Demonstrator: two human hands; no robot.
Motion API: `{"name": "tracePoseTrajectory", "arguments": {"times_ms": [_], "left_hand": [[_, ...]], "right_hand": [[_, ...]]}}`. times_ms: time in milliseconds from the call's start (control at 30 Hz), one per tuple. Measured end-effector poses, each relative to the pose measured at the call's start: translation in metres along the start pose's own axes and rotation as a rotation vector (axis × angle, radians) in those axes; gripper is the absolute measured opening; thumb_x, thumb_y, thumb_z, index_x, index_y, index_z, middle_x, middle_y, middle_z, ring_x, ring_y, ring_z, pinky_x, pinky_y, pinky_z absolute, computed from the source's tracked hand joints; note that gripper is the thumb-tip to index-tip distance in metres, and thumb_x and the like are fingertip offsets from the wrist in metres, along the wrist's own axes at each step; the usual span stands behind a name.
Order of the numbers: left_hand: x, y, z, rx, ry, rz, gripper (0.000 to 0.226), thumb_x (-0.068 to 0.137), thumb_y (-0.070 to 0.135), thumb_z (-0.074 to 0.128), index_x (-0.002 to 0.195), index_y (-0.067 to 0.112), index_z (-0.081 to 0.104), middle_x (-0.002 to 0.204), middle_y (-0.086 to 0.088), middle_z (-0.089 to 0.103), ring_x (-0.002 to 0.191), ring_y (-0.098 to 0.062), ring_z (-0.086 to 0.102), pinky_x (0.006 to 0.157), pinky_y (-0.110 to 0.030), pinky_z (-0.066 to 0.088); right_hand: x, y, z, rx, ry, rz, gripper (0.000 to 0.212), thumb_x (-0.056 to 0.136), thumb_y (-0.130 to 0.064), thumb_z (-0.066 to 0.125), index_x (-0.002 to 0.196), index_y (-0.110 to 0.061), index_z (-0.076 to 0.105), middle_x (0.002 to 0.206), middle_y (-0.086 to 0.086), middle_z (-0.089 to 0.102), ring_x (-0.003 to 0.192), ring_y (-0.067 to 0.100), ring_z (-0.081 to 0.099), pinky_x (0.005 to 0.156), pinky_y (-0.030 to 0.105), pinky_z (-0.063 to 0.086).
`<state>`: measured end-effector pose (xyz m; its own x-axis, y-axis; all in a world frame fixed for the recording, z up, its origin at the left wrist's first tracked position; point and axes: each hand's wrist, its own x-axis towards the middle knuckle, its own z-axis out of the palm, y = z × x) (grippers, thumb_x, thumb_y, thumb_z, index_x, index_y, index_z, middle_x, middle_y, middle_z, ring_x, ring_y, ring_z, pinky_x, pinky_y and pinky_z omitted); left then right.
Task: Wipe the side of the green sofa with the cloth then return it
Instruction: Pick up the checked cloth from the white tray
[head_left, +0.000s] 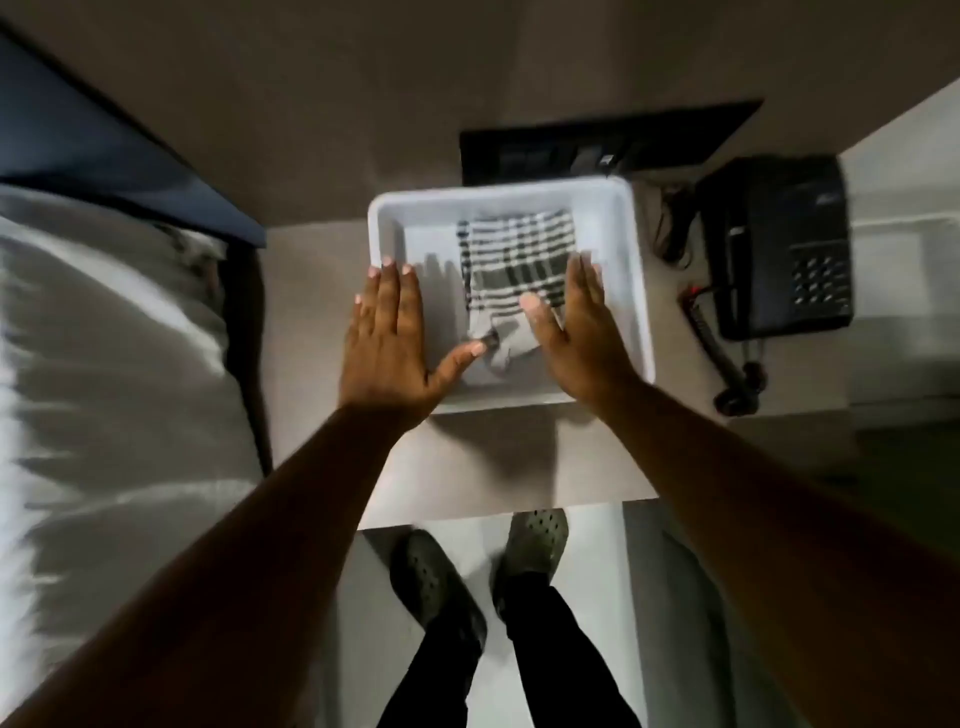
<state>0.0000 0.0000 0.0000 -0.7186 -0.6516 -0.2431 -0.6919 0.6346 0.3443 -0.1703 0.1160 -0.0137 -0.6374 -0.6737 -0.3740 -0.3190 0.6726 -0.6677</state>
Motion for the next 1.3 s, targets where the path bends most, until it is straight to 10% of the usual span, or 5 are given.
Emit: {"name": "tracePoseTrajectory", "arguments": {"times_ms": [400, 633, 767, 867, 1300], "left_hand": [[0.002, -0.021, 0.044, 0.181, 0.1, 0.068, 0.116, 0.08, 0.083, 0.024, 0.153, -0.006, 0.01, 0.163, -0.026, 0.007, 0.153, -0.036, 0.006, 0.126, -0.047, 0.008], [0.003, -0.023, 0.046, 0.194, 0.111, 0.073, 0.118, 0.079, 0.085, 0.024, 0.153, -0.005, 0.009, 0.163, -0.025, 0.008, 0.153, -0.037, 0.006, 0.125, -0.05, 0.012], [0.003, -0.024, 0.046, 0.195, 0.115, 0.085, 0.118, 0.08, 0.087, 0.013, 0.154, -0.004, 0.009, 0.163, -0.025, 0.007, 0.153, -0.037, 0.005, 0.124, -0.052, 0.012], [0.002, -0.023, 0.041, 0.21, 0.093, 0.092, 0.12, 0.076, 0.089, 0.001, 0.155, -0.002, 0.005, 0.163, -0.025, 0.002, 0.153, -0.037, 0.001, 0.125, -0.052, 0.006], [-0.086, 0.138, -0.024, 0.164, -0.017, 0.611, 0.107, 0.082, 0.085, 0.014, 0.156, 0.007, 0.016, 0.163, -0.024, 0.012, 0.151, -0.04, 0.015, 0.12, -0.054, 0.019]], "right_hand": [[0.045, 0.002, 0.077, -0.436, 0.103, -0.038, 0.102, 0.085, -0.069, 0.041, 0.151, -0.003, 0.0, 0.163, 0.022, -0.004, 0.151, 0.035, -0.007, 0.121, 0.051, 0.0], [0.055, 0.01, 0.077, -0.514, 0.161, -0.104, 0.064, 0.098, -0.035, 0.038, 0.15, -0.004, 0.017, 0.163, 0.021, 0.009, 0.151, 0.036, 0.003, 0.123, 0.052, 0.009], [0.056, 0.008, 0.039, 0.008, 0.239, -0.047, 0.038, 0.097, -0.025, 0.043, 0.128, -0.005, 0.053, 0.112, 0.01, 0.064, 0.108, 0.028, 0.061, 0.083, 0.02, 0.048], [0.034, 0.002, -0.009, 0.617, 0.358, 0.08, 0.015, 0.095, -0.021, 0.05, 0.088, -0.014, 0.062, 0.059, -0.013, 0.063, 0.056, 0.006, 0.061, 0.049, 0.017, 0.044], [-0.235, -0.001, -0.175, 1.211, 0.876, 0.155, 0.027, 0.095, -0.022, 0.054, 0.111, -0.004, 0.065, 0.117, 0.019, 0.07, 0.112, 0.032, 0.066, 0.104, 0.052, 0.049]]}}
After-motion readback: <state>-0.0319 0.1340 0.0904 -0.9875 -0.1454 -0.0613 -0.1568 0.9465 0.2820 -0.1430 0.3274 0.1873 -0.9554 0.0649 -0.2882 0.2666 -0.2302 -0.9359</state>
